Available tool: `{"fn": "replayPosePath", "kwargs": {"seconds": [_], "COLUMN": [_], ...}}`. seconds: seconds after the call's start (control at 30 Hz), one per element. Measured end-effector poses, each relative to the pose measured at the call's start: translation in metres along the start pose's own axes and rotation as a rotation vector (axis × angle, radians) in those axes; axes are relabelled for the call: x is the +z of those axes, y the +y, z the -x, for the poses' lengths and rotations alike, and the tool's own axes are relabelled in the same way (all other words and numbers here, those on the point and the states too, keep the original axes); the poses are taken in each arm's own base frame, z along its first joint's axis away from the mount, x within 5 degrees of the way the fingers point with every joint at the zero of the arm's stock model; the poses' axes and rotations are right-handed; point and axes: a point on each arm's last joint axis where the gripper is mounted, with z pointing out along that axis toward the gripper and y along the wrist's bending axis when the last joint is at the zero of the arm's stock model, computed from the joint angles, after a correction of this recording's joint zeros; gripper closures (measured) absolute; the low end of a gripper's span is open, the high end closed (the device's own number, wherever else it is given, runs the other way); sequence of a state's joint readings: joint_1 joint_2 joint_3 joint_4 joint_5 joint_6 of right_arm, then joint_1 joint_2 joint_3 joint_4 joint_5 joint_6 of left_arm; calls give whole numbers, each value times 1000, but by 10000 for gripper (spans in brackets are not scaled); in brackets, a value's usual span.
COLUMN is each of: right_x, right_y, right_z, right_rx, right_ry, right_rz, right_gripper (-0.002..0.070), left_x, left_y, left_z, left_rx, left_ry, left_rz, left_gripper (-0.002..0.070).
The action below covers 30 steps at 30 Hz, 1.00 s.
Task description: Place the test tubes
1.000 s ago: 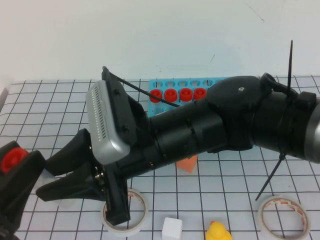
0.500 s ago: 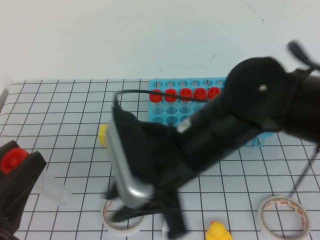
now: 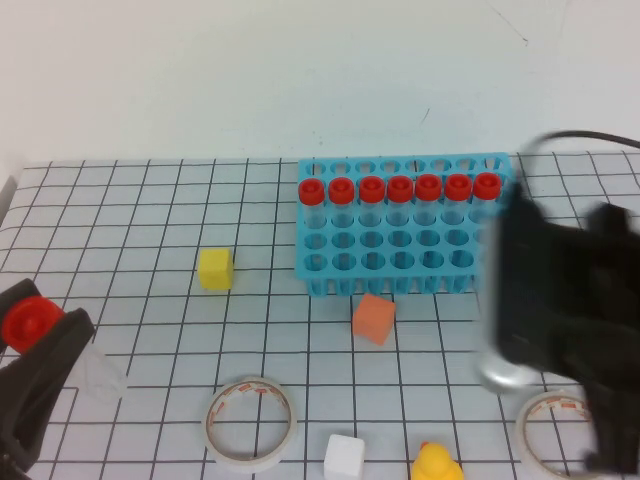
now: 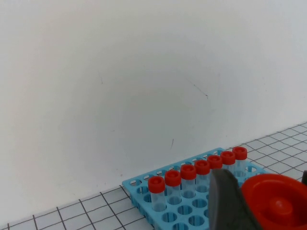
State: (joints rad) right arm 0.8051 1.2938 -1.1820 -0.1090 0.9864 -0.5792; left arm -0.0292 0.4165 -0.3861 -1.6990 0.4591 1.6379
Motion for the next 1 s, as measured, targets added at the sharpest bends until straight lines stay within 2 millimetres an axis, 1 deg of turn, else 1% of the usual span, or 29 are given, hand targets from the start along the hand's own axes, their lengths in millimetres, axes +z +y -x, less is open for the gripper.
{"fn": "replayPosePath", "kwargs": {"seconds": [0.27,0.37,0.47,0.57,0.67,0.77,0.9,1.0], "right_x": [-35,-41,-43,-41,-36,-32,-27,-27], "right_y": [49,69,88,105,120,129,133,133], "right_z": [-74,-101,-124,-143,-156,-165,-169,-169], "right_rx": [151,168,188,218,245,262,265,266], "right_ry": [-203,-260,-312,-373,-417,-442,-441,-449], "right_rz": [-134,-161,-170,-153,-128,-110,-103,-105], "right_gripper": [670,670,670,670,671,673,675,675], "left_x": [0,0,0,0,0,0,0,1], "left_y": [1,4,6,6,7,8,9,9], "left_z": [0,0,0,0,0,-1,0,7], "left_rx": [31,52,116,166,181,185,234,274], "left_ry": [1,4,9,11,13,14,17,4], "left_rz": [12,44,69,70,79,88,94,102], "left_gripper": [414,414,414,414,414,414,414,415]}}
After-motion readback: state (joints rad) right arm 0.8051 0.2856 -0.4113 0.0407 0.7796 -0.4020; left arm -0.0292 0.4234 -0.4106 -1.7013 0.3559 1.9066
